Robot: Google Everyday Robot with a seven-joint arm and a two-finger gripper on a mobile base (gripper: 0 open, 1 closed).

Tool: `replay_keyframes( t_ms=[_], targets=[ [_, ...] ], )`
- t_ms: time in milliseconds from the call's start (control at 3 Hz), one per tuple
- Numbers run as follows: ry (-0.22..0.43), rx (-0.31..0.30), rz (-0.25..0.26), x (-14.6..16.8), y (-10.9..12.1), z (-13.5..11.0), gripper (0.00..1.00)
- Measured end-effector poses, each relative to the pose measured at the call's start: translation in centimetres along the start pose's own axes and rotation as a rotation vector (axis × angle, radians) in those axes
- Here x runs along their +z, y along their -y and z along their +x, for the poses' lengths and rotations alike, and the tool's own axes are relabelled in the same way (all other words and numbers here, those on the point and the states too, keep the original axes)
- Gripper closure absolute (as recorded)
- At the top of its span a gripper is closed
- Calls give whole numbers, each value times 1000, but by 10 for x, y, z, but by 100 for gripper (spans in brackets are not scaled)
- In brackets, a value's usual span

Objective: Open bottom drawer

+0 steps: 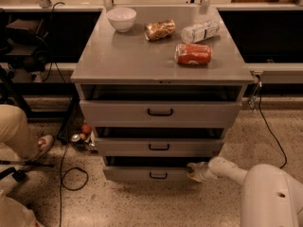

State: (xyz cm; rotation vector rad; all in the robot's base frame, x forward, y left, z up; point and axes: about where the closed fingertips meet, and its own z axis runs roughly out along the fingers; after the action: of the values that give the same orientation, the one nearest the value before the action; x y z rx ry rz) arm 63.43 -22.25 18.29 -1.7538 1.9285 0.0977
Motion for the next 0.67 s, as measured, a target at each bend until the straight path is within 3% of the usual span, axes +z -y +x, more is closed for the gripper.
replay_keyframes(
  t_ms=[667],
  targets=[
    [0, 0, 0, 0, 0, 0, 100]
  ],
)
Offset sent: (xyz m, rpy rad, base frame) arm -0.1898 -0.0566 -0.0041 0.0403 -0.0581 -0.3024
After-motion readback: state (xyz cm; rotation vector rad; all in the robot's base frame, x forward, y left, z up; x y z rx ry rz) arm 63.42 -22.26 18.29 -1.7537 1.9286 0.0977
